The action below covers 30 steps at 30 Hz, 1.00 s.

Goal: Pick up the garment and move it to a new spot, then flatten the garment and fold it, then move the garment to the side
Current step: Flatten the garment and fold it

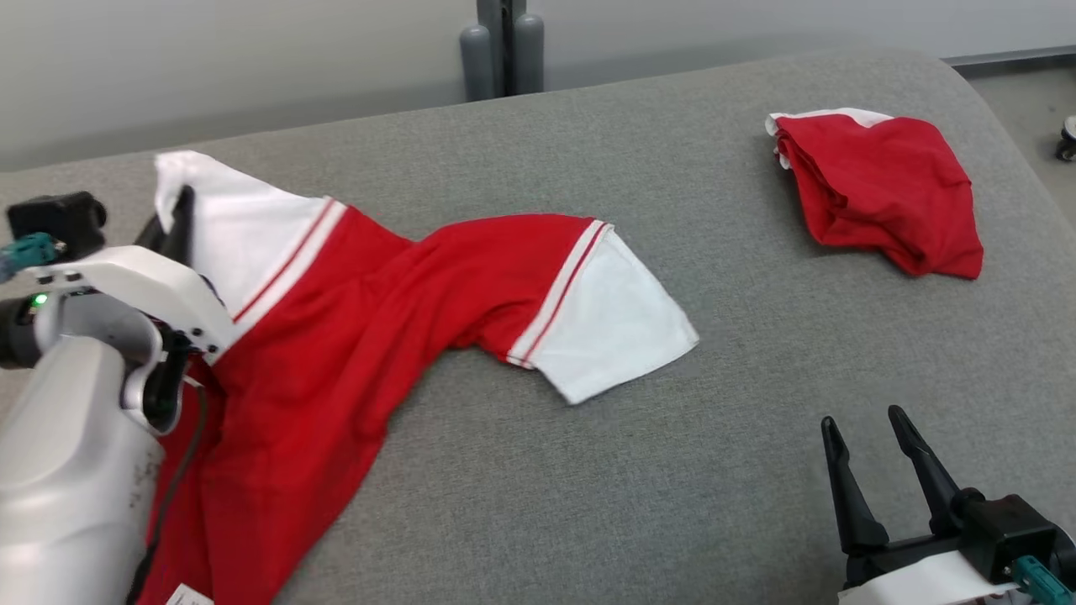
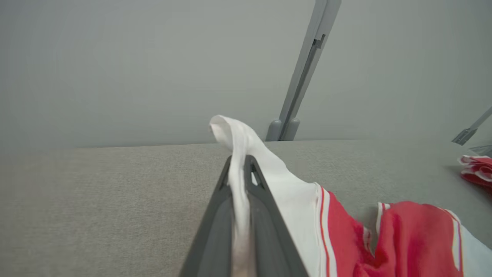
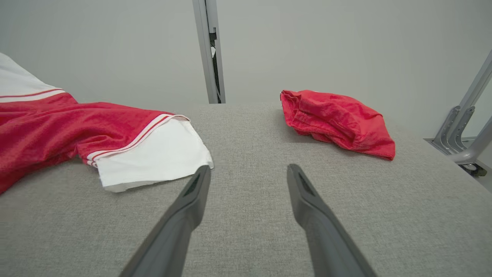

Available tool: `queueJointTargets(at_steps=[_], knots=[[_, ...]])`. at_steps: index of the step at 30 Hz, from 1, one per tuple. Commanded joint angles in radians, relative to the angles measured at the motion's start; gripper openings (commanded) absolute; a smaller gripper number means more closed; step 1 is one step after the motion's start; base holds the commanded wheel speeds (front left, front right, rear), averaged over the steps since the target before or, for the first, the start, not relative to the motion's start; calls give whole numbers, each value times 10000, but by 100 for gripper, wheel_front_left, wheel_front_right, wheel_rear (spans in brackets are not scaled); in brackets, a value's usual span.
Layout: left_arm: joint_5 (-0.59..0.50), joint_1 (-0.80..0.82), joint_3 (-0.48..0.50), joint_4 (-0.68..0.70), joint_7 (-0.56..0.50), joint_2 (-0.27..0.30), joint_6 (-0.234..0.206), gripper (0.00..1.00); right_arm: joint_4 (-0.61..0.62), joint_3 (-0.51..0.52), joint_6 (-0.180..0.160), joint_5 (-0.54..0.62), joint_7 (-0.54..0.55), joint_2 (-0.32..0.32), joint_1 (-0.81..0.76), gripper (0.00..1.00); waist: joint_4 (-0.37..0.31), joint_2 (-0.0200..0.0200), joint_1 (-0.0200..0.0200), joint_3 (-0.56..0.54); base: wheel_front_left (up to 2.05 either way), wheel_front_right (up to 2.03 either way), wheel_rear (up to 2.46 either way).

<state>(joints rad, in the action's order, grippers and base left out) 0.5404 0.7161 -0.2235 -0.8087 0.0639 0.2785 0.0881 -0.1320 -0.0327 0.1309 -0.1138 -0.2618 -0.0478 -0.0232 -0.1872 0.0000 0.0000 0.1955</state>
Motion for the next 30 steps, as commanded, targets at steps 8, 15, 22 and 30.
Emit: queueJointTargets(at_steps=[8,15,22,30], knots=[[387,-215,867,480,162,1287,-496,0,-19,88,-2,142,-47,-53,-141,100,730,0,0,-438,0,0,0],[429,-633,875,935,241,1393,-531,0,-38,89,-2,166,-47,-53,-208,100,1152,0,0,-438,0,0,0],[189,-1021,253,1260,241,853,-382,0,-80,-74,-2,120,-47,-54,-26,100,1240,0,0,-335,0,0,0],[-320,-1694,-1086,2107,401,-359,-149,0,-101,-21,-2,154,-49,-53,-31,100,977,0,0,-223,0,0,0]])
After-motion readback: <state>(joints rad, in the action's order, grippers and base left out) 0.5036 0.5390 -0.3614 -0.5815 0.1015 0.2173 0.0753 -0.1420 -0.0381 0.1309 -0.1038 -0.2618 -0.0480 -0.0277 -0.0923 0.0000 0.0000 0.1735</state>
